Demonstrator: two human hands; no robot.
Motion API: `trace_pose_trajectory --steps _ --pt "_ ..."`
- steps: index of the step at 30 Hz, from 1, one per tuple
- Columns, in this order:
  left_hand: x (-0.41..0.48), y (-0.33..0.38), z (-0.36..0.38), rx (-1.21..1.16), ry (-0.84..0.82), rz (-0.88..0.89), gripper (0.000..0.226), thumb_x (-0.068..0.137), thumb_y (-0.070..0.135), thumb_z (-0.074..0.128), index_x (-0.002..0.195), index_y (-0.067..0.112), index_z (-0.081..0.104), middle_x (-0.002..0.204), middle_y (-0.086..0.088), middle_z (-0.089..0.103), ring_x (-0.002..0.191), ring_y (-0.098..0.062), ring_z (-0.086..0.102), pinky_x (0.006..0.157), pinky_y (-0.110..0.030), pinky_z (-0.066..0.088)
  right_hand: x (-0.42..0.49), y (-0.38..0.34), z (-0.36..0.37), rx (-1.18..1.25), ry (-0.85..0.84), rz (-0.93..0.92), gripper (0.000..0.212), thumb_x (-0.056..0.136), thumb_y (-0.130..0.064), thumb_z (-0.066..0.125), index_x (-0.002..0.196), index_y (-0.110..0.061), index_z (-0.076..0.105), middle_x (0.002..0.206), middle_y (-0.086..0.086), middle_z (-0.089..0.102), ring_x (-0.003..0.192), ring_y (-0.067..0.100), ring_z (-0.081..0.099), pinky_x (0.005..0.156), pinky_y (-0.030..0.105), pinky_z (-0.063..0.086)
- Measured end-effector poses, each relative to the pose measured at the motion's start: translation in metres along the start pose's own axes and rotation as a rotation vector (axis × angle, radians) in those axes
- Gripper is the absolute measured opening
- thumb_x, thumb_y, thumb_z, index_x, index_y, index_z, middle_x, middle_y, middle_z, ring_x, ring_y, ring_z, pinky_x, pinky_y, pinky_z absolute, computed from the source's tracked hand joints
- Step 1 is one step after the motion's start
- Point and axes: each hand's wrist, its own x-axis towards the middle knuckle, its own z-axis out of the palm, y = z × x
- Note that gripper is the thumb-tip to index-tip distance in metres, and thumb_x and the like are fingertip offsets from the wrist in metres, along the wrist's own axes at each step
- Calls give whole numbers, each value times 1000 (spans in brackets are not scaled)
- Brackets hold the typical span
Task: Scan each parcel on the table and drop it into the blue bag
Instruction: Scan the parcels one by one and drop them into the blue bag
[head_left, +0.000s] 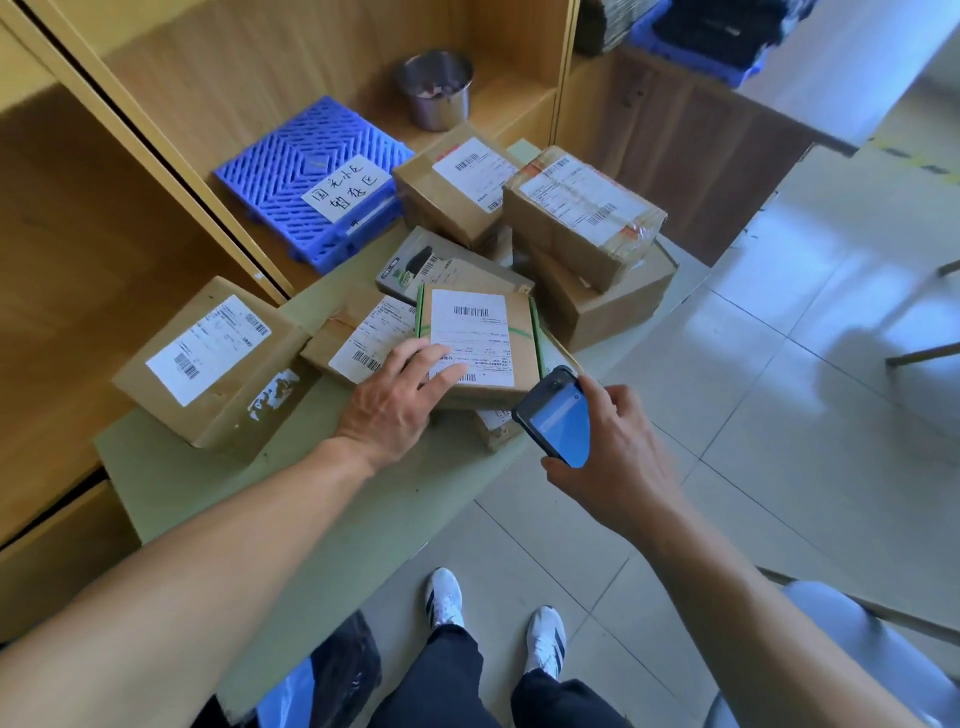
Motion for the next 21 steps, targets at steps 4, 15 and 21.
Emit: trace_pose_trajectory --steps 4,15,21 --pt "-16 -8 -29 53 31 9 64 81 -9 69 138 16 51 139 -16 55 132 -40 47 75 -47 64 -4 -13 -6 44 23 -27 92 68 -51 73 144 -33 23 120 -3 36 101 22 46 81 42 52" --pt "-96 8 -81 275 66 -82 66 77 -15 65 134 18 62 133 -14 59 128 -38 53 78 -47 61 -42 -36 -15 31 -108 -91 90 67 -55 67 143 -30 27 120 -2 39 104 23 50 78 38 53" --pt "-137 32 -102 341 62 -143 65 76 -16 61 130 19 67 129 -12 64 126 -35 57 63 -37 58 -66 -53 -11 46 -173 -156 84 68 -58 65 140 -29 31 112 -4 37 97 19 49 73 34 53"
